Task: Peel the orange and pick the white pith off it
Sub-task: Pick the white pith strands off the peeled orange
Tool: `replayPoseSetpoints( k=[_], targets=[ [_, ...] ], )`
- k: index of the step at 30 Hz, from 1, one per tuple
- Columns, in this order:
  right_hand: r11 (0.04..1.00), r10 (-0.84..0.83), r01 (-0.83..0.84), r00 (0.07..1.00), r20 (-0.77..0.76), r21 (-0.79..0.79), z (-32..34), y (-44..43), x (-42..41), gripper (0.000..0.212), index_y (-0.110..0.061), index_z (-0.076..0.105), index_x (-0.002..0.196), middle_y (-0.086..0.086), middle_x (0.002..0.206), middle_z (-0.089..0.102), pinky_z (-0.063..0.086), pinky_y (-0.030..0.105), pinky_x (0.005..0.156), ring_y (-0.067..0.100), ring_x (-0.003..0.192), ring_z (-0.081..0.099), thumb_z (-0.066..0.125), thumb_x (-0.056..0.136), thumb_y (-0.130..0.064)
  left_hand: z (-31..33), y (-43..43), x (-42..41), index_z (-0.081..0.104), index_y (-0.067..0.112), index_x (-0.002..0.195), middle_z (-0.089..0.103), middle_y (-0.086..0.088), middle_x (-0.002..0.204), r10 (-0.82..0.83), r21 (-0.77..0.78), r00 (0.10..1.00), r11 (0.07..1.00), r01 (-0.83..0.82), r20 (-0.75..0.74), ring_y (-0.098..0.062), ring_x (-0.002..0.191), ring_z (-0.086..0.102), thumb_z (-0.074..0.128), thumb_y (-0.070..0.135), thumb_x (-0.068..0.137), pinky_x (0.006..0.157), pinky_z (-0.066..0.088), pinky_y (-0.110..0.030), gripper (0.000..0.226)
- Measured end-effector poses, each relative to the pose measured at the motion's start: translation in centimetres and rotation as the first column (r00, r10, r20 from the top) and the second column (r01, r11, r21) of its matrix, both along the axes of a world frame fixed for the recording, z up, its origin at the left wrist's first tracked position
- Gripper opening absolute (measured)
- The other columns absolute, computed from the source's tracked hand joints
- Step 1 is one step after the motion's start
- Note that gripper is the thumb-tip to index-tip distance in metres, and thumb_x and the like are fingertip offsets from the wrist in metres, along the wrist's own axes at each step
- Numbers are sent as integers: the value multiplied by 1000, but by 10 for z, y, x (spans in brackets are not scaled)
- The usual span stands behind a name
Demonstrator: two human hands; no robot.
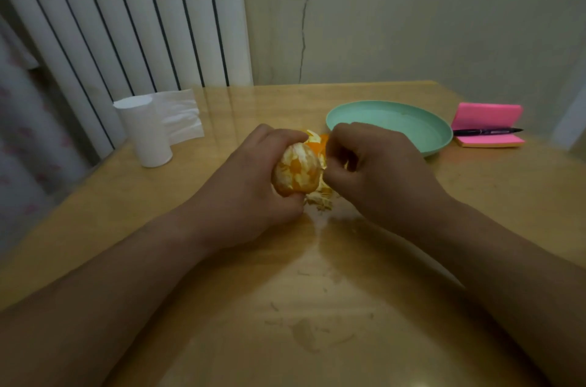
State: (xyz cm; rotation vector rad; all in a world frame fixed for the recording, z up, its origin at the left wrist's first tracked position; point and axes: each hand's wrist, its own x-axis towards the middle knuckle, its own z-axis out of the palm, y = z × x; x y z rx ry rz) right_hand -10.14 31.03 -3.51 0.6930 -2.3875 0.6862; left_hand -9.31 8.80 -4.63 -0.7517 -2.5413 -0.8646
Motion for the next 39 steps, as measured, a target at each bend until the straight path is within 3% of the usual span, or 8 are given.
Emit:
replayPoseSetpoints(
  k=[2,5,13,25,30,34,37,39],
  targets=[
    [998,-25,26,999,24,-52,0,3,-3,4,-27,64,94,-12,80,60,55,44,68,10,75,58,68,93,-29,0,1,0,50,31,148,48,14,130,12,0,1000,1000,-12,-2,-2,116,53,85,36,76,94,49,-12,81],
    [990,90,-81,993,72,-118,5,0,4,13,-27,68,103,-15,86,65,57,36,69,7,80,63,70,93,-35,-1,-1,-2,53,28,139,49,12,126,54,-6,998,999,-54,-22,-5,110,55,87,36,76,88,53,-19,72],
    [994,79,-76,996,-35,74,5,-7,9,11,-25,70,102,-11,88,65,56,40,70,12,78,61,69,95,-34,1,2,-1,53,29,136,45,12,125,83,-69,994,994,-88,-67,-7,105,54,87,37,75,87,58,-33,70],
    [965,69,-19,981,-183,262,15,-12,15,18,-22,69,100,-4,90,65,49,37,60,19,78,58,62,96,-39,4,7,2,50,32,135,41,11,123,103,-186,987,975,-125,-124,-9,102,52,86,40,78,84,52,-30,68],
    [934,60,25,972,-227,357,20,-18,20,14,-21,64,88,-5,79,59,29,30,55,18,68,48,63,95,-32,7,7,4,53,31,130,42,9,118,89,-235,985,964,-122,-146,-10,98,49,83,39,79,81,52,-31,59],
    [931,71,17,972,-226,364,21,-20,20,22,-27,46,82,-8,73,46,14,28,53,17,64,37,67,89,-25,8,8,6,54,31,126,41,11,116,87,-239,991,965,-110,-106,-8,95,50,83,45,78,78,49,-27,58],
    [926,110,-19,969,-220,378,19,-20,15,22,-26,44,83,-7,74,49,22,29,54,18,65,40,64,90,-25,8,6,6,53,34,123,40,13,113,71,-236,997,969,-78,-38,-7,93,52,79,50,74,75,46,-25,58],
    [948,110,-48,977,-182,315,14,-13,8,14,-20,56,83,-5,77,57,36,33,57,18,67,50,64,92,-27,9,5,7,53,35,129,41,15,116,58,-219,998,974,-52,19,-5,97,53,77,53,72,79,49,-25,64]
  ],
)
